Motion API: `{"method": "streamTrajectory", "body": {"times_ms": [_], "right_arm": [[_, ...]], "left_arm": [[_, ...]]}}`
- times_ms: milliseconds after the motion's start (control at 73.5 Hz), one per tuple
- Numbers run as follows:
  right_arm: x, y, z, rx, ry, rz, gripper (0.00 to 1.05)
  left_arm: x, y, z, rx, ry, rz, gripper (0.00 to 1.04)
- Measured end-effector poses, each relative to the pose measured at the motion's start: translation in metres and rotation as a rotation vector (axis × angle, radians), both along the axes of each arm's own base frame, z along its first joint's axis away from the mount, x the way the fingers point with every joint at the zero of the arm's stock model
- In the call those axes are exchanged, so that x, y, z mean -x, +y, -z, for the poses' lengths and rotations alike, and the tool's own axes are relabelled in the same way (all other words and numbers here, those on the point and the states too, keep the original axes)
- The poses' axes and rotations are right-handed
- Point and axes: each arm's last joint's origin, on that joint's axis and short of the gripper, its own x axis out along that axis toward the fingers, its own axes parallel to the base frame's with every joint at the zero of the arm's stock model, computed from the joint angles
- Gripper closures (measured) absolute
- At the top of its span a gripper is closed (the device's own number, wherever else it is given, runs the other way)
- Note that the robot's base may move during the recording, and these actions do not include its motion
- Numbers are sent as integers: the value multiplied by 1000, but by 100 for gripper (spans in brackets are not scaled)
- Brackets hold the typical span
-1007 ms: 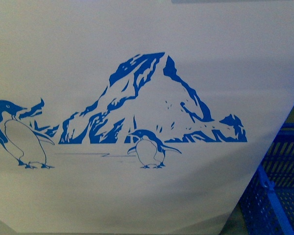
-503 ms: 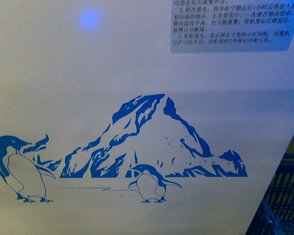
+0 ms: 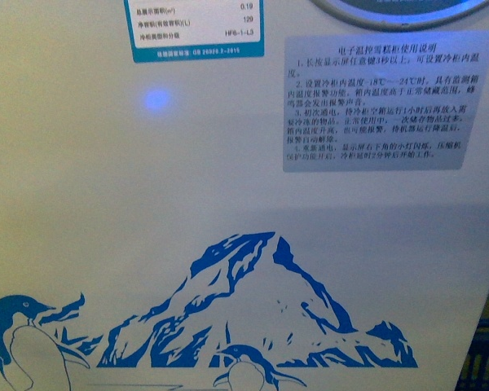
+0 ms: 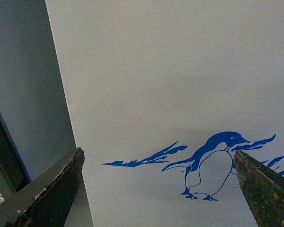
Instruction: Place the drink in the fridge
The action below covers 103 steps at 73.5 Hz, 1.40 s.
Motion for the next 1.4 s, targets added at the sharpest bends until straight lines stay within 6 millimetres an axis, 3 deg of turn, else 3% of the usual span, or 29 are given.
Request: {"method": "streamTrajectory", "body": {"times_ms": [231,517,925,1401], "right_arm": [[43,25,-30,55,-131,15,67],[86,48,-34,98,-202,70,67],[88,74,-24,141,-226,50,68],[89,65,-18,115,-234,152,68]], "left_arm": [[0,0,0,0,0,0,8],[0,0,0,0,0,0,8],[0,0,0,0,0,0,8],[0,0,0,0,0,0,8]]}}
